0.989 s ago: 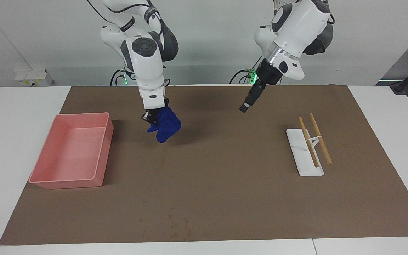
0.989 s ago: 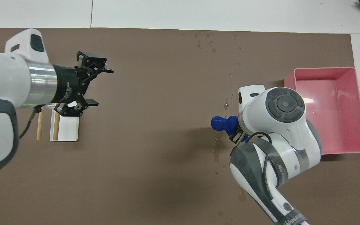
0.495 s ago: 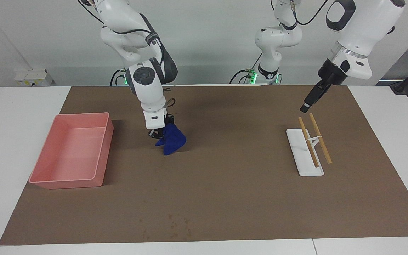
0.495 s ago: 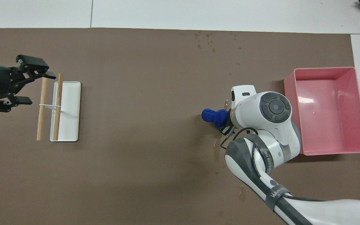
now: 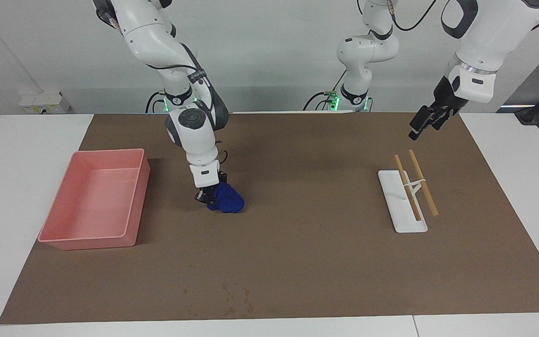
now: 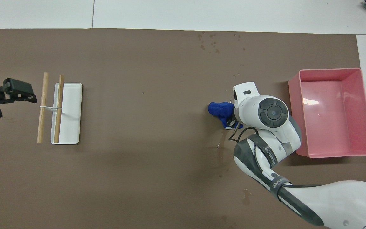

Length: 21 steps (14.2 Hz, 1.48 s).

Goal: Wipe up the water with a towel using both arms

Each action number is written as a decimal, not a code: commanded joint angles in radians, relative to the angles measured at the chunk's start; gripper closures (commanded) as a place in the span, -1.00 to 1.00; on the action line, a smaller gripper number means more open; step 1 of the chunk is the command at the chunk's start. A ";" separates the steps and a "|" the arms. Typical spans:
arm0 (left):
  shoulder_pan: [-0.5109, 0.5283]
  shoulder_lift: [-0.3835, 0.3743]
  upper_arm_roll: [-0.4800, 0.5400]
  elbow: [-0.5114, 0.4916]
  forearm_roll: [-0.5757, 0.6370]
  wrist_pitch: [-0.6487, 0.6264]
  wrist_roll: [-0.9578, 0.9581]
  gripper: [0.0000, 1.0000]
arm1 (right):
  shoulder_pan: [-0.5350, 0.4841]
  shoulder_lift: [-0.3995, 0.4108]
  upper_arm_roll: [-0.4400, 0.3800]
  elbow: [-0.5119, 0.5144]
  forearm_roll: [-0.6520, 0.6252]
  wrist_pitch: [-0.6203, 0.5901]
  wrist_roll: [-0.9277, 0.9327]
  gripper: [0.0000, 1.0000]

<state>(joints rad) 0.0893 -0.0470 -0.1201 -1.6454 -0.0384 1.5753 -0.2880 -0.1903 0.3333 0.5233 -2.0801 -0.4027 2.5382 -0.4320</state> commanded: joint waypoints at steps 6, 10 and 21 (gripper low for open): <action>0.018 -0.022 0.119 0.050 0.100 -0.179 0.357 -1.00 | -0.052 0.089 0.007 0.127 -0.488 -0.001 0.013 1.00; 0.013 -0.033 0.112 0.033 0.100 -0.193 0.359 -1.00 | -0.055 0.104 0.018 0.037 -0.354 0.013 0.233 1.00; -0.031 -0.037 0.180 0.030 0.040 -0.202 0.366 -1.00 | -0.057 0.095 0.188 -0.156 -0.018 0.011 0.701 1.00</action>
<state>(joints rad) 0.0882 -0.0633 0.0002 -1.6030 0.0278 1.3798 0.0617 -0.2481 0.3533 0.6308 -2.1125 -0.4796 2.5370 0.1445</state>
